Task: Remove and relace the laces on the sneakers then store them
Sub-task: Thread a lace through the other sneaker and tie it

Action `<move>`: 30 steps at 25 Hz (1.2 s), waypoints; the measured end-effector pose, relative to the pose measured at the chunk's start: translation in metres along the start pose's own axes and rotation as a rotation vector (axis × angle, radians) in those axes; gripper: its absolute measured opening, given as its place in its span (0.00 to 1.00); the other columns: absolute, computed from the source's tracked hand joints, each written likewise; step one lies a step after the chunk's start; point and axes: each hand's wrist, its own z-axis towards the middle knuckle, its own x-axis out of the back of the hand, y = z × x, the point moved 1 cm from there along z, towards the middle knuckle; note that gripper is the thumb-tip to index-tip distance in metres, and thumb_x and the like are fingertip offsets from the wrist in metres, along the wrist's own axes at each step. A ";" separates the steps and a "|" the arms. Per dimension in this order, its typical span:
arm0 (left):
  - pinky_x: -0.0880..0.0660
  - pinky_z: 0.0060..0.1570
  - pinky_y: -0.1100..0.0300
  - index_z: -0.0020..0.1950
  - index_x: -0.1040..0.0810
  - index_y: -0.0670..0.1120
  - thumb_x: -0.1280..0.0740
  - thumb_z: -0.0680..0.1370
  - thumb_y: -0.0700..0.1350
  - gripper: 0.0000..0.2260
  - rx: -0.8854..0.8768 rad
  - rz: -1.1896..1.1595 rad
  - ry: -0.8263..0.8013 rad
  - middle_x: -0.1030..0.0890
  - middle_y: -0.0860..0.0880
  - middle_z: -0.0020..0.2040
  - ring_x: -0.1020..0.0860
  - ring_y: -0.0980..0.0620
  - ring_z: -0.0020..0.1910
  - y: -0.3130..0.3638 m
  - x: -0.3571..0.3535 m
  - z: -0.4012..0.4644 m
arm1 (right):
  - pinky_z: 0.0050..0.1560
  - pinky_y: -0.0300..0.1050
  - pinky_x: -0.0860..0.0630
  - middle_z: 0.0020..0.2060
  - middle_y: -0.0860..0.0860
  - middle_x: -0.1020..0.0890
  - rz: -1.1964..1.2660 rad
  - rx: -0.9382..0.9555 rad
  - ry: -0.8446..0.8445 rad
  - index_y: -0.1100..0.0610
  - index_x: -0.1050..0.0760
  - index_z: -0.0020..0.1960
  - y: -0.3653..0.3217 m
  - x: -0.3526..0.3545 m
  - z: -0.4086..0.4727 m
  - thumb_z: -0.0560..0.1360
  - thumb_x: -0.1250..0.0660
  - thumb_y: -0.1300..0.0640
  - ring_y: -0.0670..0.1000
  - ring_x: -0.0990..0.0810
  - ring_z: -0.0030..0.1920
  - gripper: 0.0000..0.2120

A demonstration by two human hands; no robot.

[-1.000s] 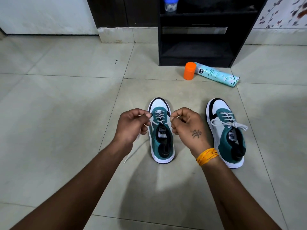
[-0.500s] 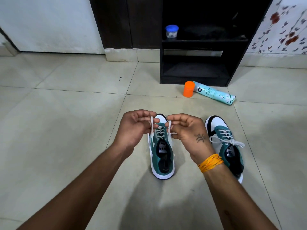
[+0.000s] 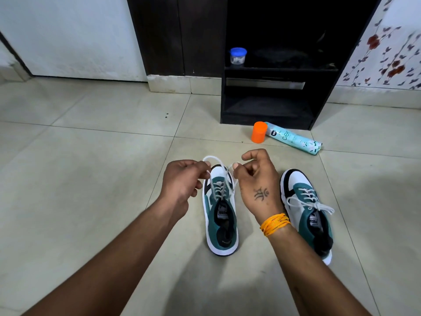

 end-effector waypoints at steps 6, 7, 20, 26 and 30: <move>0.36 0.25 0.65 0.44 0.15 0.39 0.26 0.78 0.48 0.12 -0.027 -0.042 0.015 0.15 0.47 0.35 0.29 0.55 0.25 0.007 -0.006 -0.001 | 0.48 0.46 0.19 0.39 0.45 0.15 0.098 -0.021 -0.106 0.50 0.17 0.46 -0.002 -0.008 -0.002 0.75 0.28 0.63 0.49 0.15 0.44 0.07; 0.36 0.25 0.66 0.44 0.16 0.38 0.25 0.77 0.47 0.12 -0.061 -0.034 0.028 0.16 0.48 0.34 0.30 0.56 0.24 0.006 -0.007 -0.002 | 0.49 0.45 0.18 0.41 0.44 0.14 0.089 -0.018 -0.145 0.51 0.16 0.47 -0.002 -0.010 -0.003 0.75 0.28 0.63 0.48 0.15 0.44 0.08; 0.28 0.31 0.59 0.56 0.14 0.46 0.36 0.80 0.33 0.14 -0.186 0.139 -0.346 0.13 0.45 0.51 0.22 0.49 0.36 -0.003 -0.002 0.006 | 0.41 0.50 0.22 0.35 0.50 0.16 0.142 -0.042 -0.281 0.54 0.18 0.44 0.003 -0.019 -0.005 0.76 0.28 0.59 0.47 0.21 0.34 0.03; 0.31 0.31 0.70 0.46 0.14 0.45 0.28 0.78 0.37 0.05 -0.316 0.341 -0.252 0.20 0.54 0.33 0.25 0.60 0.29 -0.009 0.003 0.012 | 0.42 0.55 0.19 0.36 0.54 0.15 0.203 -0.107 -0.246 0.57 0.19 0.45 0.007 -0.017 -0.002 0.80 0.30 0.58 0.50 0.20 0.34 0.05; 0.32 0.34 0.69 0.41 0.14 0.49 0.22 0.73 0.43 0.03 -0.455 0.496 -0.188 0.19 0.53 0.32 0.25 0.61 0.30 -0.012 -0.001 0.010 | 0.36 0.46 0.23 0.34 0.58 0.16 0.252 -0.171 -0.191 0.58 0.20 0.47 0.005 -0.018 -0.002 0.77 0.28 0.62 0.50 0.22 0.29 0.02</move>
